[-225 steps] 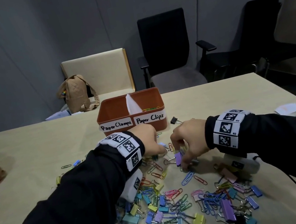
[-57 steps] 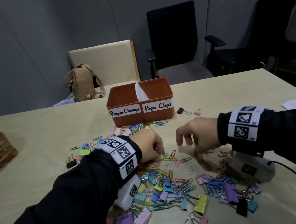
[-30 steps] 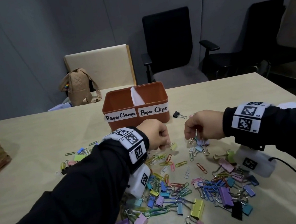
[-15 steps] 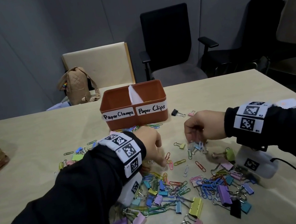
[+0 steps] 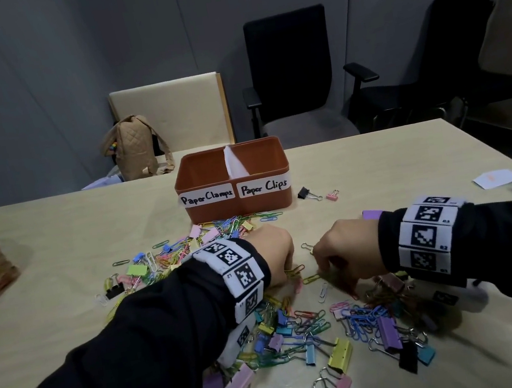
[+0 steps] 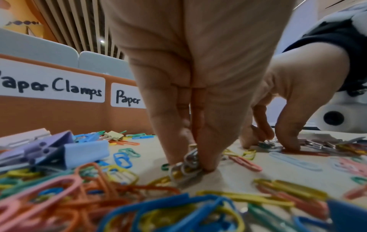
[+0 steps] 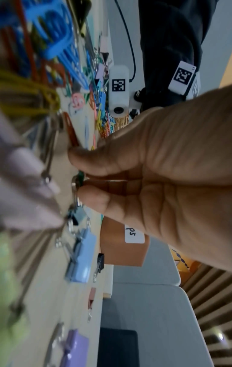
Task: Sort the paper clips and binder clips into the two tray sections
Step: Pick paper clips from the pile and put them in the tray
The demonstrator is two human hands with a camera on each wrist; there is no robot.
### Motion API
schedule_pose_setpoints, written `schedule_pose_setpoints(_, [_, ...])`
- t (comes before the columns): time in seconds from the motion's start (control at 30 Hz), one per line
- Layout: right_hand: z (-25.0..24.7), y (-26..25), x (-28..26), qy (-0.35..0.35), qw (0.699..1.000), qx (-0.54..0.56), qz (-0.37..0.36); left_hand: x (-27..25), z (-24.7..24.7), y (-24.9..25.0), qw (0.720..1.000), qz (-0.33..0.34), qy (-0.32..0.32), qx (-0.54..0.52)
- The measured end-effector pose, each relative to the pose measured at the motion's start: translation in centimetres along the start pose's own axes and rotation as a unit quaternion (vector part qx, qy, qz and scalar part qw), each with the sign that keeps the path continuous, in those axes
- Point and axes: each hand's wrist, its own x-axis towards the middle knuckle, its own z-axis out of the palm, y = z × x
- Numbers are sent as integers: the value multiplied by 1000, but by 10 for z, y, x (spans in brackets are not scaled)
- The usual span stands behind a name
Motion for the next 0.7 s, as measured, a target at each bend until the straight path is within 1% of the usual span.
schedule_pose_setpoints(0.17, [-1,-8,2,-12,999,-36,-9,0,2,-1,1000,-1,-10,-19])
schedule_pose_setpoints(0.23, [2,-7,5,16,1000,-20,-16,-1,1,-6,999,0,-9,-40])
schedule_pose_setpoints(0.33, [5,-5,9,55,997,43,-22,-4,-3,-16,997,-12,12,-81])
schedule_pose_setpoints(0.37, [5,-6,10,49,997,52,-30,-6,-6,-20,995,-19,22,-91])
schedule_pose_setpoints(0.4, [5,-6,11,29,998,49,-41,-8,-9,-24,994,-27,31,-98])
schedule_pose_setpoints(0.47, [2,-9,12,-20,998,10,-58,-11,-16,-33,992,-43,47,-108])
schedule_pose_setpoints(0.5, [2,-10,12,-32,997,-9,-69,-12,-19,-37,990,-50,54,-116])
schedule_pose_setpoints(0.57, [3,-12,12,-27,995,-24,-93,-13,-22,-42,988,-61,59,-131])
schedule_pose_setpoints(0.7, [-1,-16,6,-3,994,13,-109,-15,-20,-46,986,-64,59,-145])
